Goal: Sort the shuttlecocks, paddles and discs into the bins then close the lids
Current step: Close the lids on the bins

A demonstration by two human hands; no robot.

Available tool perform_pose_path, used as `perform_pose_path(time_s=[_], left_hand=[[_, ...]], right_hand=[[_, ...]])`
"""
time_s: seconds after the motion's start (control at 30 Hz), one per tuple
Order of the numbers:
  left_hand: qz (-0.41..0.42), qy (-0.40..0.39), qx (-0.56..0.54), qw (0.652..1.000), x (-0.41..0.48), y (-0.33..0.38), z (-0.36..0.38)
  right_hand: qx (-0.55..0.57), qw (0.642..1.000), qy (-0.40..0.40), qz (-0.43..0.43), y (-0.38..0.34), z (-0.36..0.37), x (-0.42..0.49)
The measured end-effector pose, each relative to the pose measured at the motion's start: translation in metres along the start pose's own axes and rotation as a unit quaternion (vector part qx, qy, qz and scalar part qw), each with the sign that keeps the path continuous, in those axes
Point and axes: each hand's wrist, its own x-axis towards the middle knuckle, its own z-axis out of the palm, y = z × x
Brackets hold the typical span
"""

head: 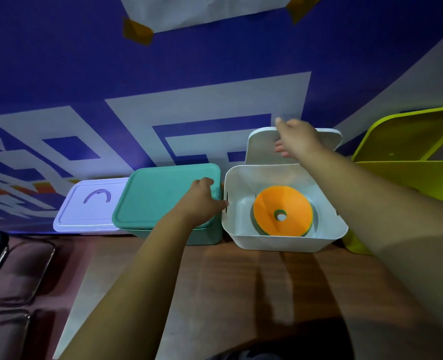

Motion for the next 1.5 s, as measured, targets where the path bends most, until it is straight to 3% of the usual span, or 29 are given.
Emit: perform_pose_path(time_s=[0.17,0.27,0.33,0.47,0.6,0.67,0.77,0.93,1.23,1.5], left_hand=[[-0.002,0.028,-0.134,0.991,0.002,0.023,0.001],[-0.011,0.098,-0.186,0.978,0.011,0.036,0.002],[0.004,0.153,-0.100,0.983,0.021,0.038,0.003],[0.137,0.144,0.143,0.970,0.035,0.030,0.016],[0.201,0.162,0.176,0.950,0.023,0.030,0.034],[0.215,0.165,0.209,0.939,0.010,0.029,0.045],[0.224,0.143,0.236,0.935,-0.008,0.023,0.066],[0.235,0.087,0.190,0.949,-0.024,0.012,0.099],[0.222,0.049,0.170,0.959,-0.023,-0.001,0.118],[0.205,0.013,0.231,0.951,-0.025,0.005,0.121]], right_hand=[[0.137,0.989,0.053,0.008,-0.011,-0.024,-0.029],[0.182,0.982,0.053,0.009,-0.010,-0.040,-0.048],[0.212,0.976,0.040,0.028,-0.001,-0.051,-0.058],[0.274,0.953,0.030,0.126,0.026,-0.072,-0.074],[0.263,0.951,0.027,0.158,0.068,-0.085,-0.082],[0.224,0.963,0.036,0.146,0.093,-0.087,-0.085],[0.033,0.989,0.067,0.125,0.124,-0.090,-0.087],[-0.116,0.985,0.058,0.111,0.154,-0.079,-0.092],[-0.237,0.968,0.062,0.059,0.169,-0.063,-0.093],[-0.343,0.935,0.028,0.083,0.171,-0.045,-0.104]])
